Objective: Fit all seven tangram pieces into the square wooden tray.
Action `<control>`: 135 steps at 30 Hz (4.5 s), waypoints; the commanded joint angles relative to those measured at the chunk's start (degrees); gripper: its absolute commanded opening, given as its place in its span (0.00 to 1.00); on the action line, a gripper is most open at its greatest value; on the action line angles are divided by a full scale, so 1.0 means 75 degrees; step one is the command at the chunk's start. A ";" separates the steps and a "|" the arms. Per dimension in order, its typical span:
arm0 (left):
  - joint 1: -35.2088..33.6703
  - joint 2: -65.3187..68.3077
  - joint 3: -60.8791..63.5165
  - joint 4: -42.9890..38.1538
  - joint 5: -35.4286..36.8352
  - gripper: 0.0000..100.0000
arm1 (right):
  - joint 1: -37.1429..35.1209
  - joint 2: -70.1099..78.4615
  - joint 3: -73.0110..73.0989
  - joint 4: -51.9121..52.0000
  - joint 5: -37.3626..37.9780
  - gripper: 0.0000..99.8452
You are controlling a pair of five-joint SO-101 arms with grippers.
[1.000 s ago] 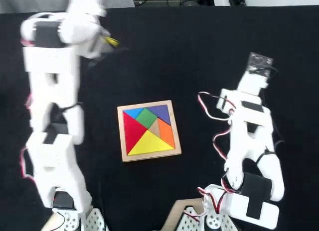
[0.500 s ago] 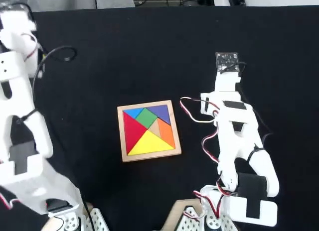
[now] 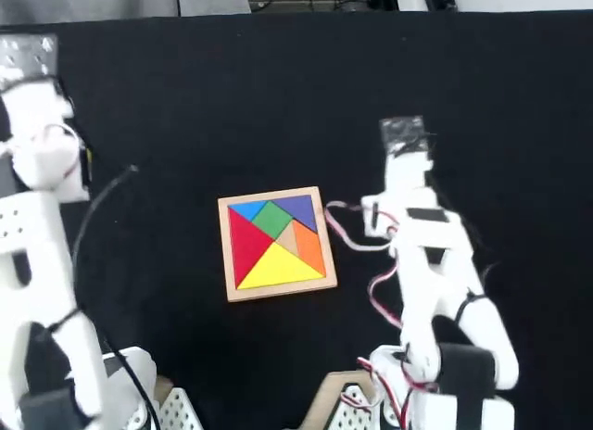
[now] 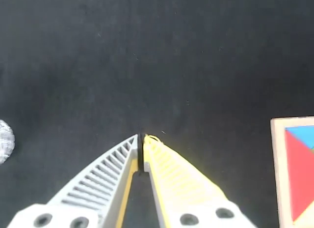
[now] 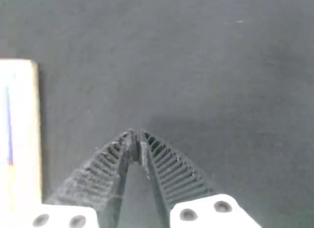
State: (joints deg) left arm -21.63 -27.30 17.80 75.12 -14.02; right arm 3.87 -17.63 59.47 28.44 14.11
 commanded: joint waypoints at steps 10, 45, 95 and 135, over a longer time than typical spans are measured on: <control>-0.0205 -0.1594 0.5222 -0.3599 0.2333 0.03 | -0.0527 0.0826 -0.0990 0.1547 0.0891 0.01; 0.0815 -0.2602 0.7637 -0.5931 0.2297 0.03 | -0.1395 0.0815 -0.0908 0.2204 0.1418 0.01; 0.1506 -1.0338 0.6617 -0.7314 0.1676 0.17 | -0.0047 -1.2220 -0.0908 0.3552 -0.0246 0.01; 0.1284 -1.0268 1.0614 -0.1289 0.1747 0.17 | -0.0059 -1.2067 0.4952 0.4829 -0.0188 0.01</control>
State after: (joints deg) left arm -11.87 -104.22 96.22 57.89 -1.45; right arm 3.08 -103.34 96.75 54.99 12.79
